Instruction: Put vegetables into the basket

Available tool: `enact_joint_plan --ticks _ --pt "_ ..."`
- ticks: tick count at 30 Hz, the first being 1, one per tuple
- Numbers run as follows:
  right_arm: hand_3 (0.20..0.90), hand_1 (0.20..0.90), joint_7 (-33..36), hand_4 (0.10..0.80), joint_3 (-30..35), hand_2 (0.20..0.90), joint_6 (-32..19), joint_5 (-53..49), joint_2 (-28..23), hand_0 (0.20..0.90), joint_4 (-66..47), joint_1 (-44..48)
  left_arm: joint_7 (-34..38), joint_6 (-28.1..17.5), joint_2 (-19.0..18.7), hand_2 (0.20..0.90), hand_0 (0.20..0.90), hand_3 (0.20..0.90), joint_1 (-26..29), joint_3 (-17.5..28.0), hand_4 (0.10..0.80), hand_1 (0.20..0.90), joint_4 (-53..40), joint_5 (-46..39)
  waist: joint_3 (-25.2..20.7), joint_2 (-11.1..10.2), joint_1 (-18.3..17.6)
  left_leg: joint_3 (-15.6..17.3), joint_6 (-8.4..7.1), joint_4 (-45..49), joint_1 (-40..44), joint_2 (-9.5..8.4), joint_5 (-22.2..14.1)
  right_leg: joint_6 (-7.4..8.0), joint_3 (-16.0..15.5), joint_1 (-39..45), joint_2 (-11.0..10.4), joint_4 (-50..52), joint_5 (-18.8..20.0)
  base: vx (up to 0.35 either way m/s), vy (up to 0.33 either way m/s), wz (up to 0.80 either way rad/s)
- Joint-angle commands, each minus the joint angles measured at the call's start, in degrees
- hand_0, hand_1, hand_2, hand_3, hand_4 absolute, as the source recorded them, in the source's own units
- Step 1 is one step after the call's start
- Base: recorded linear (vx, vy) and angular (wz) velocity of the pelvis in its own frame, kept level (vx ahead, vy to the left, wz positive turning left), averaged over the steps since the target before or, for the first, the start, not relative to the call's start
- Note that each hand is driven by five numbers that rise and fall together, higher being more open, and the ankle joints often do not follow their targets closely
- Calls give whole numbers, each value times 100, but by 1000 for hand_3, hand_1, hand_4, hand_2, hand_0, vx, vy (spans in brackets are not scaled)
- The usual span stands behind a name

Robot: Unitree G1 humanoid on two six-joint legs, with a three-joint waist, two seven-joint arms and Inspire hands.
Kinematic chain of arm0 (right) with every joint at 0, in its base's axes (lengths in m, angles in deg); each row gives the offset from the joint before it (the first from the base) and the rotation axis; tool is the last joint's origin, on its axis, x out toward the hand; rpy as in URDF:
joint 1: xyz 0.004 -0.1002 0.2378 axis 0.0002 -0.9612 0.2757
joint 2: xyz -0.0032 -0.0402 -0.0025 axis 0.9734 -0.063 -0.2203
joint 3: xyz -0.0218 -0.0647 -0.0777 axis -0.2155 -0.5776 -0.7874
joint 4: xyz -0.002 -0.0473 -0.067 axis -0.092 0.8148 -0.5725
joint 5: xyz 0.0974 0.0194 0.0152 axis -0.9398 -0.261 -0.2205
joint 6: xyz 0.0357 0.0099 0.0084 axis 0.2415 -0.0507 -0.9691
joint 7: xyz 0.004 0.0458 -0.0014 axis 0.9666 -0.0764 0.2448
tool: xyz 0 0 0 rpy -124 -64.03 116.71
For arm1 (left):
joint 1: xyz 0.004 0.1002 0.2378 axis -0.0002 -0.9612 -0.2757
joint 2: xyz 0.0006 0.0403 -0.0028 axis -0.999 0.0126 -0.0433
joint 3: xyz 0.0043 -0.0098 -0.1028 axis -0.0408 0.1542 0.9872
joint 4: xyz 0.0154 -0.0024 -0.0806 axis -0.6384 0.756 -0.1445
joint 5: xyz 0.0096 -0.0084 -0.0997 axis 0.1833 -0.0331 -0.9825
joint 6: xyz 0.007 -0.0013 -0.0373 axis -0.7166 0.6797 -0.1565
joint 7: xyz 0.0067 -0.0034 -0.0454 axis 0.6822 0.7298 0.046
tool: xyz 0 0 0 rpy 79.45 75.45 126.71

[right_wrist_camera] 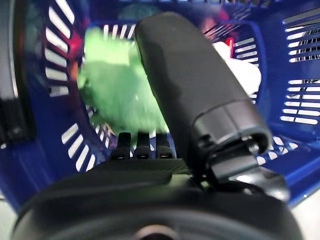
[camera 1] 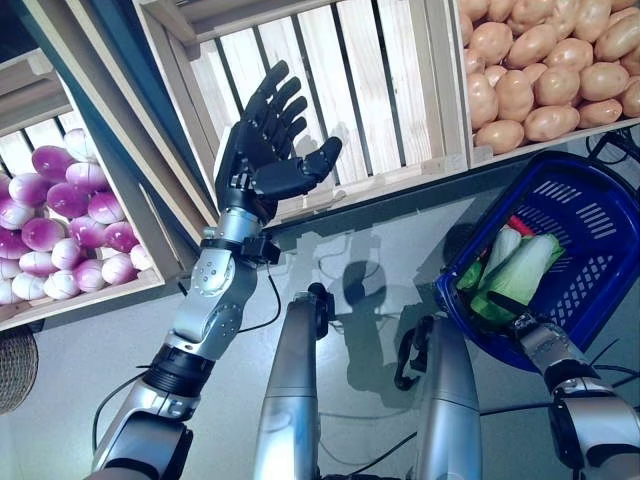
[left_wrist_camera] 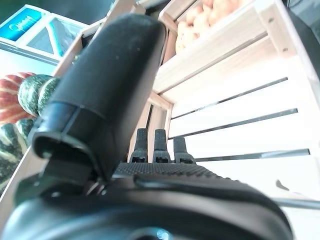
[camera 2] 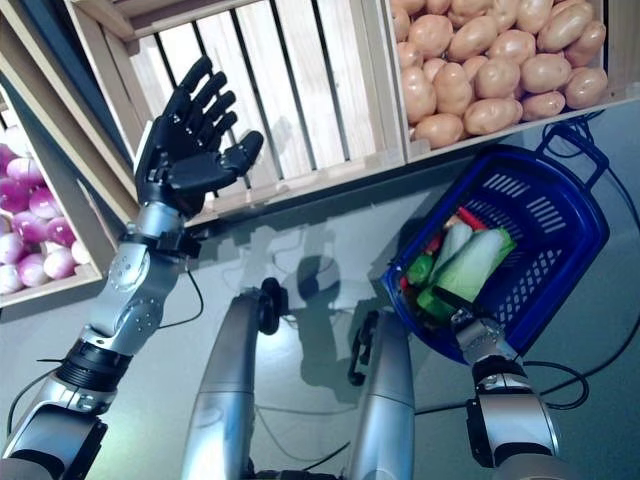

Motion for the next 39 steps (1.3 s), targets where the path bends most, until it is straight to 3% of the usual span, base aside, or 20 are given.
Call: enact_joint_plan --ticks 1,4,8,12,17,22,25,28,30,33,39 --pt "900 900 784 800 -108 900 -224 632 -310 900 260 25 -395 -571 228 900 900 900 425 0 800 900 -865 -126 -18 153 -47 220 246 257 928 143 -1312 -120 -45 275 166 -1401 1561 -8 27 4" --pt "900 900 1064 800 -162 900 -350 532 -265 900 251 192 -594 -742 192 900 900 900 509 -60 800 900 -767 -199 -18 116 -30 343 179 -895 1381 182 -769 -75 -86 708 260 -2358 2029 -128 18 -1" --pt "900 900 1062 800 -270 900 -478 245 -16 900 -12 157 -815 -699 157 900 900 900 542 -137 800 900 -658 -160 -184 23 30 419 59 -2531 2280 42 -156 39 -224 1649 356 -3859 2483 -30 -8 -9" --pt "900 900 700 800 -379 900 -803 329 292 900 -380 -328 -912 -512 195 900 900 900 267 -171 800 900 -611 -206 -534 -58 75 373 99 -3696 3143 -173 236 152 -434 2591 337 -5199 2814 60 20 4" --pt "900 900 365 800 -574 900 -787 480 400 900 -925 -720 -968 -344 153 900 900 900 149 -240 800 900 -408 382 -817 -87 33 400 84 -4614 3734 -175 598 181 -594 3268 339 -6197 3123 -32 27 -6" --pt "900 900 132 800 -987 900 -874 1231 655 900 -2117 -1900 -958 39 97 900 900 900 -564 -152 800 900 -171 793 -1399 -133 -68 471 27 -5835 4754 -148 970 296 -674 4261 440 -7273 3420 14 21 -2" --pt "900 900 -157 800 -1404 900 -492 3007 623 900 -2419 -2429 -1192 287 251 900 900 900 -1016 -157 800 900 299 905 -1877 -152 -69 509 -29 -6570 5362 -87 1201 361 -837 4890 466 -7870 3558 121 25 -7" --pt "900 900 -731 800 -1622 900 -126 3513 625 900 -2464 -2783 -1456 465 390 900 900 900 -1467 -130 800 900 713 1052 -2218 -182 -66 519 -87 -6814 5673 -46 1262 368 -902 5250 516 -8184 3634 118 13 2" --pt "900 900 -1085 800 -1646 900 -81 3984 690 900 -2199 -2981 -1584 314 410 900 900 900 -1728 -148 800 900 1152 1431 -2408 -203 -80 565 -98 -6824 5826 -17 1204 348 -908 5406 539 -8249 3609 104 4 5" --pt "900 900 -1434 800 -1723 900 118 4243 776 900 -1903 -3164 -1641 416 397 900 900 900 -1906 -128 800 900 1510 1484 -2528 -232 -121 637 -108 -6815 5972 42 1132 338 -887 5544 554 -8270 3541 44 -9 6" --pt "900 900 -1841 800 -1756 900 228 4619 1061 900 -643 -3215 -1448 279 581 900 900 900 -1989 -529 800 900 2573 2272 -2642 -220 -153 747 -120 -6753 6207 115 1003 359 -875 5792 539 -8371 3490 33 -11 -1"
